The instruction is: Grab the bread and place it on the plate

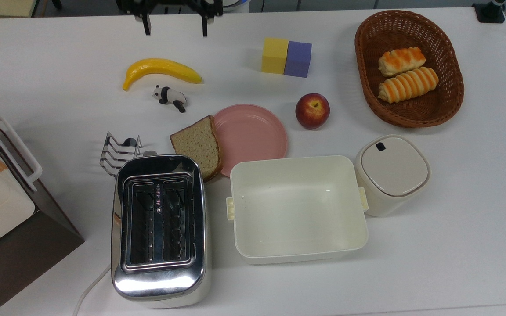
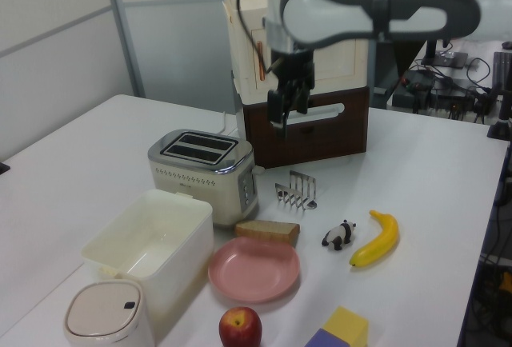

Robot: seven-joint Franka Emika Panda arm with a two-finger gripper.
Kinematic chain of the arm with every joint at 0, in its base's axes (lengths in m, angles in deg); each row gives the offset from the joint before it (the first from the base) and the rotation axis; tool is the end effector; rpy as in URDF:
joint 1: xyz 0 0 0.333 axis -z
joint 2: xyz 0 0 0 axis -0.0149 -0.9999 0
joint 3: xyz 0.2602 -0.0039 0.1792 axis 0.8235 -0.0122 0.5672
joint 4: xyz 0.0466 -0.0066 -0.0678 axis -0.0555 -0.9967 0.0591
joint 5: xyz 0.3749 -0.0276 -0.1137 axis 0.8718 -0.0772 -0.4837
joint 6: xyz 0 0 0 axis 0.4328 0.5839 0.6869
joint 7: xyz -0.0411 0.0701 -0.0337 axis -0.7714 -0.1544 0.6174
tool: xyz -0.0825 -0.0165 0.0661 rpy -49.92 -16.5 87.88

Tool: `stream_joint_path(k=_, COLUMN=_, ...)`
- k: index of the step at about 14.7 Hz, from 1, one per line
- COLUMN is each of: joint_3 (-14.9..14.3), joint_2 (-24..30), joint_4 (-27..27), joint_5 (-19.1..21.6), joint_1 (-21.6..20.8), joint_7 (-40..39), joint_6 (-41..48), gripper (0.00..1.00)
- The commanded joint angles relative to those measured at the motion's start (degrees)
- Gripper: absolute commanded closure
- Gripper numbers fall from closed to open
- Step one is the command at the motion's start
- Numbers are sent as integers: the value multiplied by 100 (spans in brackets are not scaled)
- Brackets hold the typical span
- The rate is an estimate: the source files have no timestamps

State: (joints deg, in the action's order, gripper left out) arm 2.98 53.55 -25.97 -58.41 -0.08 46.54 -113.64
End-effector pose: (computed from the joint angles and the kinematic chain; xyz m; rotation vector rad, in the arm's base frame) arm 0.5767 -0.0237 0.6211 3.0824 0.0569 0.1506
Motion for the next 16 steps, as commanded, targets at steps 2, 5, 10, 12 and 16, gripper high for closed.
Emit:
stream_joint_path(k=2, joint_3=-150, joint_2=243, joint_4=1, joint_5=319, joint_1=-16, joint_7=99, joint_6=247, gripper=0)
stream_joint_path(k=5, joint_3=-159, joint_2=251, joint_4=2, joint_5=346, joint_1=-25, joint_7=117, joint_6=247, gripper=0)
stream_joint_path(k=10, joint_3=-194, joint_2=260, joint_4=89, joint_5=354, joint_1=-16, joint_7=117, joint_6=238, gripper=0)
stream_joint_path(k=12, joint_3=-194, joint_2=260, joint_4=89, joint_5=354, joint_1=-16, joint_7=117, joint_6=238, gripper=0)
stream_joint_path(k=16, joint_3=-203, joint_2=251, joint_4=89, joint_5=354, joint_1=-16, joint_7=108, joint_6=229, gripper=0)
